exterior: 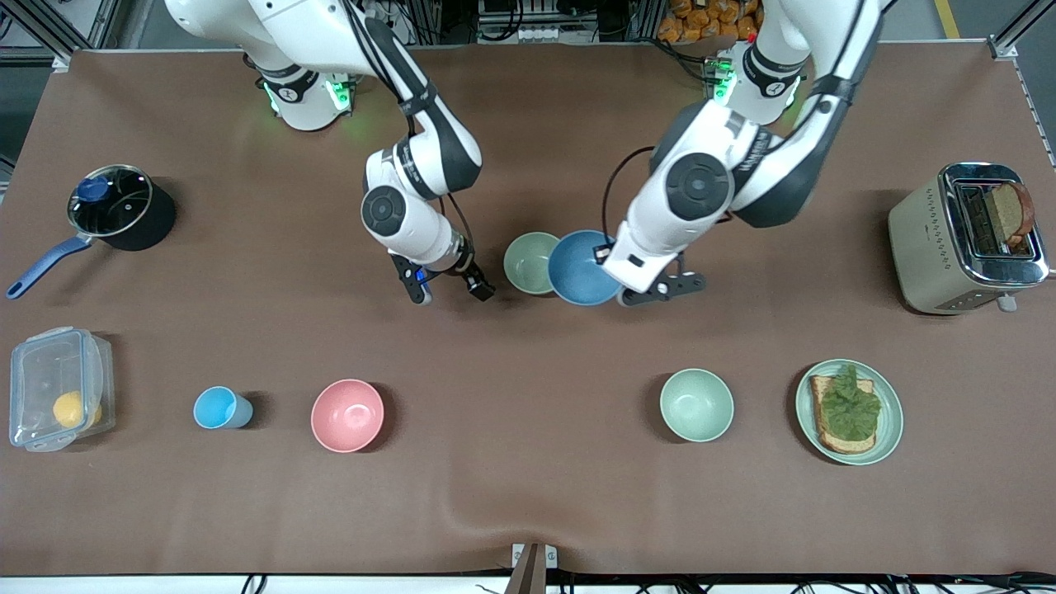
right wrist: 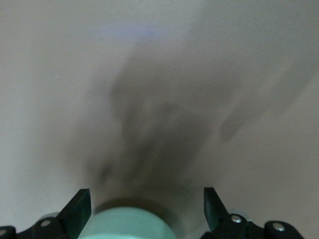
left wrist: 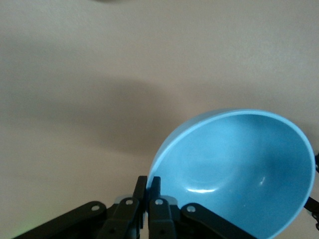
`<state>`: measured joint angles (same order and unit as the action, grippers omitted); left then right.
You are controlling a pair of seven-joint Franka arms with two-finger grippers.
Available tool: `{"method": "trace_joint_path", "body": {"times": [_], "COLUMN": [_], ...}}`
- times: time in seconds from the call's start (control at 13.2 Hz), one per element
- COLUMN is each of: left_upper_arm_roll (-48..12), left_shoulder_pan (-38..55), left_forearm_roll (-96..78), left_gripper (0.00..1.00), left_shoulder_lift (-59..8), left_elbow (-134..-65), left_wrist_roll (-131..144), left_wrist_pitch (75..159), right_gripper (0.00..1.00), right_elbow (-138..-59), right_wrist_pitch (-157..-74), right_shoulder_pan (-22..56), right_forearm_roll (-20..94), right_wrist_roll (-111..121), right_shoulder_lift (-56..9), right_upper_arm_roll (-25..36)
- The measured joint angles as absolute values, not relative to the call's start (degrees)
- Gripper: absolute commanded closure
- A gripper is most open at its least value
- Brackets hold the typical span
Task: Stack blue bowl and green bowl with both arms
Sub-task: 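Lift the blue bowl over the green bowl with the left gripper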
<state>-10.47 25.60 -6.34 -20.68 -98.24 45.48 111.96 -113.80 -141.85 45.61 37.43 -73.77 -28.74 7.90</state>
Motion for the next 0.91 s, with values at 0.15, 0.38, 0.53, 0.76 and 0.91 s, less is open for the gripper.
{"method": "trace_joint_path", "body": {"times": [0.15, 0.38, 0.53, 0.76, 0.91], "left_upper_arm_roll": [-10.47, -10.45, -10.48, -10.55, -10.61], "left_shoulder_pan": [26.78, 27.09, 27.8, 29.9, 30.97], "left_forearm_roll": [-6.34, -6.34, -6.34, -6.34, -6.34], "left_gripper": [1.0, 1.0, 1.0, 1.0, 1.0], "left_shoulder_lift": [-21.31, -21.49, -21.5, -21.53, -21.54], "left_elbow": [-98.9, -100.34, -101.8, -104.33, -105.76], "left_wrist_roll": [46.94, 47.29, 48.41, 50.16, 50.63], "left_wrist_pitch": [112.52, 113.14, 115.23, 119.23, 121.87], "right_gripper": [0.0, 0.0, 0.0, 0.0, 0.0], "right_elbow": [-113.62, -113.09, -112.39, -111.07, -110.81], "right_wrist_pitch": [-142.02, -142.16, -142.19, -142.19, -142.24], "right_shoulder_pan": [45.57, 45.57, 45.58, 45.58, 45.59], "right_forearm_roll": [42.83, 45.59, 49.01, 52.22, 52.61], "right_wrist_roll": [-73.72, -73.78, -73.78, -73.78, -73.78], "right_shoulder_lift": [-30.3, -31.58, -32.29, -33.66, -34.16], "right_upper_arm_roll": [7.89, 7.81, 7.67, 7.65, 7.63]}}
